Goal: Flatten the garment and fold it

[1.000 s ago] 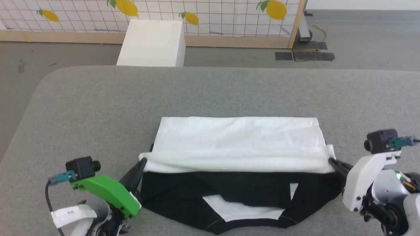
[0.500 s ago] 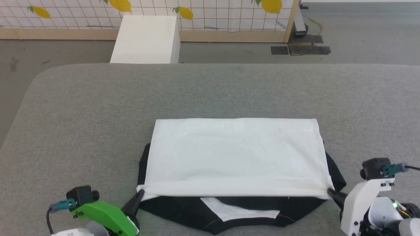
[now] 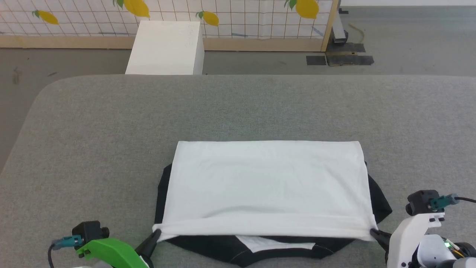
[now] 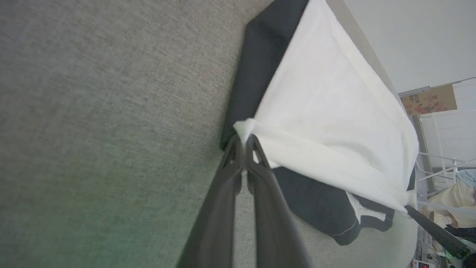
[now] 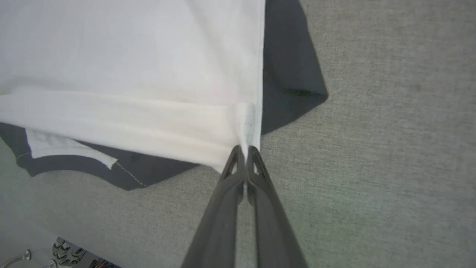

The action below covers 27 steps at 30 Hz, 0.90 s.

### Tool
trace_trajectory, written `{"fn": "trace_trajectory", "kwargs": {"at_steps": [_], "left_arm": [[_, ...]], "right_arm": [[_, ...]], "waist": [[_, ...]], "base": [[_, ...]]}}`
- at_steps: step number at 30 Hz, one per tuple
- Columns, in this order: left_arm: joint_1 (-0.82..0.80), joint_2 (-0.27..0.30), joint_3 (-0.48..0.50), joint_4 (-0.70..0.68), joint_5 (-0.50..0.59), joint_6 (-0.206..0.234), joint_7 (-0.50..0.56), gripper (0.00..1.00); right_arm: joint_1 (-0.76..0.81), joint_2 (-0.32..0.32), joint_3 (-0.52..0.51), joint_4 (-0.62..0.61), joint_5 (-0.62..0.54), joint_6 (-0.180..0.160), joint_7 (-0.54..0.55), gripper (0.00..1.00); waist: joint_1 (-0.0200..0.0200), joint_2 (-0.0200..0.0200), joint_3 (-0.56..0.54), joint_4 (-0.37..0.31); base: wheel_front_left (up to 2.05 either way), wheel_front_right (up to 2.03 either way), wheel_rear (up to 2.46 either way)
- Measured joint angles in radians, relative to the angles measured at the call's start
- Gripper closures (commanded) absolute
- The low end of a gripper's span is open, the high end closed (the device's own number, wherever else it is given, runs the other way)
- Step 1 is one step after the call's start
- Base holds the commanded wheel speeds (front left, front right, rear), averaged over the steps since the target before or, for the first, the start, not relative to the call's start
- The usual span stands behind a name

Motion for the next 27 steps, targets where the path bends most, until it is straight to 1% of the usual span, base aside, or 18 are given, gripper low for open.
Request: {"fn": "trace_trajectory", "kwargs": {"at_steps": [4,8,12,13,15,17,18,19,21,23,26,27], "left_arm": [[0.017,0.014,-0.003,-0.012,-0.015,0.021,0.034,0.00],[0.035,0.048,-0.005,-0.049,-0.021,0.058,0.071,0.00],[0.047,0.091,0.021,-0.108,-0.027,0.099,0.091,0.00],[0.048,0.104,0.036,-0.125,-0.026,0.106,0.080,0.00],[0.046,0.126,0.071,-0.155,-0.022,0.113,0.047,0.00],[0.037,0.151,0.099,-0.177,0.036,0.114,-0.022,0.00],[0.025,0.157,0.121,-0.189,0.056,0.110,-0.065,0.00],[-0.013,0.167,0.138,-0.202,0.131,0.104,-0.148,0.00],[-0.049,0.169,0.150,-0.211,0.197,0.098,-0.226,0.00],[-0.085,0.171,0.150,-0.214,0.261,0.098,-0.283,0.00],[-0.139,0.165,0.156,-0.209,0.380,0.098,-0.335,0.00],[-0.154,0.158,0.163,-0.209,0.404,0.098,-0.342,0.00]], "right_arm": [[0.009,-0.011,0.002,-0.013,0.016,0.000,0.005,0.00],[0.018,-0.037,-0.011,-0.056,0.045,0.000,0.027,0.00],[0.031,-0.051,-0.066,-0.113,0.087,0.000,0.070,0.00],[0.030,-0.054,-0.090,-0.129,0.097,0.000,0.077,0.00],[0.024,-0.063,-0.124,-0.148,0.102,0.000,0.090,0.00],[0.015,-0.081,-0.141,-0.160,0.098,0.000,0.109,0.00],[0.002,-0.088,-0.151,-0.161,0.098,0.000,0.117,0.00],[-0.028,-0.099,-0.158,-0.161,0.097,0.000,0.125,0.00],[-0.057,-0.108,-0.157,-0.156,0.097,0.000,0.134,0.00],[-0.084,-0.125,-0.148,-0.147,0.092,0.000,0.137,0.00],[-0.123,-0.138,-0.140,-0.122,0.091,0.000,0.143,0.00],[-0.131,-0.141,-0.134,-0.117,0.091,0.000,0.147,0.00]], "waist": [[0.0000,0.0000,-0.013,-0.001],[0.0000,0.0000,-0.030,-0.001],[0.0000,0.0000,-0.044,0.000],[0.0000,0.0000,-0.045,0.000],[0.0000,0.0000,-0.043,-0.001],[0.0000,0.0000,-0.039,0.000],[0.0000,0.0000,-0.034,0.001],[0.0000,0.0000,-0.024,0.003],[0.0000,0.0000,-0.010,0.005],[0.0001,0.0000,0.006,0.008],[0.0000,0.0000,0.037,0.013],[0.0000,0.0000,0.046,0.015]], "base": [[0.00,0.00,0.00],[0.00,0.00,0.00],[0.00,0.00,0.00],[0.00,0.00,0.00],[0.00,0.00,0.00],[0.00,0.00,0.00],[0.00,0.00,0.00],[0.00,0.00,0.00],[0.00,0.00,0.00],[0.00,0.00,0.00],[0.00,0.00,0.00],[0.00,0.00,0.00]]}}
